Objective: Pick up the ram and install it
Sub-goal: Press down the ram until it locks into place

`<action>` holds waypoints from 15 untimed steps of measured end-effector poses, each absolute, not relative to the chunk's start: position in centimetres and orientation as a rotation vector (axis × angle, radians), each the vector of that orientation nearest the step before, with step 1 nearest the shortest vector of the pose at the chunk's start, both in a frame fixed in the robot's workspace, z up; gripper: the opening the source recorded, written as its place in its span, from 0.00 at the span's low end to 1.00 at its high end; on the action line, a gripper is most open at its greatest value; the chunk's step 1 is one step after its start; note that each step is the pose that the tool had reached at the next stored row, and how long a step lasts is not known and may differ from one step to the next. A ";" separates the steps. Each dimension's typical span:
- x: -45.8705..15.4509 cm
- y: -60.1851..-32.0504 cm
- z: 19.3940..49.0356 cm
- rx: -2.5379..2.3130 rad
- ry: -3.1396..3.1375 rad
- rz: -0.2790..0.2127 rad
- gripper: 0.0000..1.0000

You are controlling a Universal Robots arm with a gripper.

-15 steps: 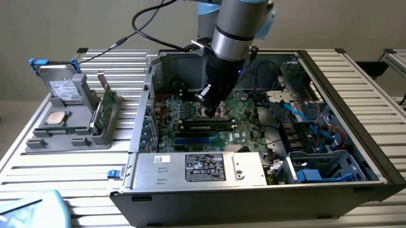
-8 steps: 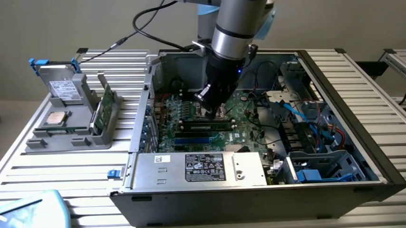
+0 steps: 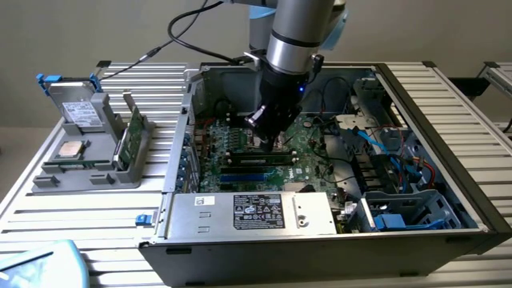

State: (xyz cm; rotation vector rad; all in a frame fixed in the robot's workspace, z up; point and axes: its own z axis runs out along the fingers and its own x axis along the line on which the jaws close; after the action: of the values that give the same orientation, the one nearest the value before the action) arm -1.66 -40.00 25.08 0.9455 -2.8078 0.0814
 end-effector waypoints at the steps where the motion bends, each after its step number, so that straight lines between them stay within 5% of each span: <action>1: -1.6 -39.9 25.1 0.943 -2.811 0.085 0.11; 15: -1.6 -39.8 24.9 0.764 -2.915 0.102 0.11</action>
State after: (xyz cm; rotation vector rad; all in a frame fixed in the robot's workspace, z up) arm -1.58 -39.84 24.89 0.7638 -2.9153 0.1019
